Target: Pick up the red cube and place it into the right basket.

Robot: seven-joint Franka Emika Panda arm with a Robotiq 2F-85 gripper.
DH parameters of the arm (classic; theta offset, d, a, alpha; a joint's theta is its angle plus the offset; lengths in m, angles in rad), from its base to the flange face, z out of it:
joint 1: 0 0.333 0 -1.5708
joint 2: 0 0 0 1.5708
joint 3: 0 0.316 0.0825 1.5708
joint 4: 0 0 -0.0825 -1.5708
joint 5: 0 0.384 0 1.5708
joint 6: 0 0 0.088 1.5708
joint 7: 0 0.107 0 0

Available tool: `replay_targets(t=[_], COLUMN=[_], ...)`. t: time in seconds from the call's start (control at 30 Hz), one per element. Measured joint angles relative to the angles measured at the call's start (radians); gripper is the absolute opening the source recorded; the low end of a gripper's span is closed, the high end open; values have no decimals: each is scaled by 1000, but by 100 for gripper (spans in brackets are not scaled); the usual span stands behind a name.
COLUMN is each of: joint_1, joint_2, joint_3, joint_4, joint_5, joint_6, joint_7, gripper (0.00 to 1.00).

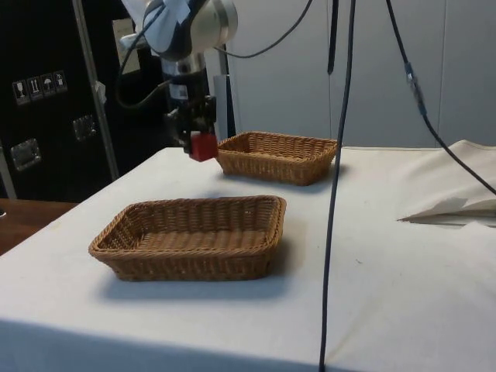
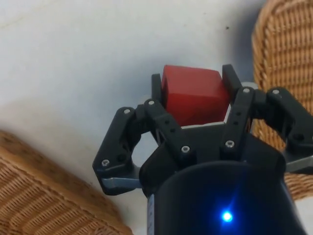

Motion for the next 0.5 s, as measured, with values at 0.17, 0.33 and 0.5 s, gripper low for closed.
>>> replay_targets(t=[0.17, 0.33, 0.5], joint_1=[0, 0, 0], joint_2=[-27, -54, -69], joint_3=[-8, -16, -27], joint_4=[-22, -50, -67], joint_5=[-6, -7, -7], joint_6=[0, 5, 6], joint_7=[-23, -61, -100], gripper=[10, 10, 10])
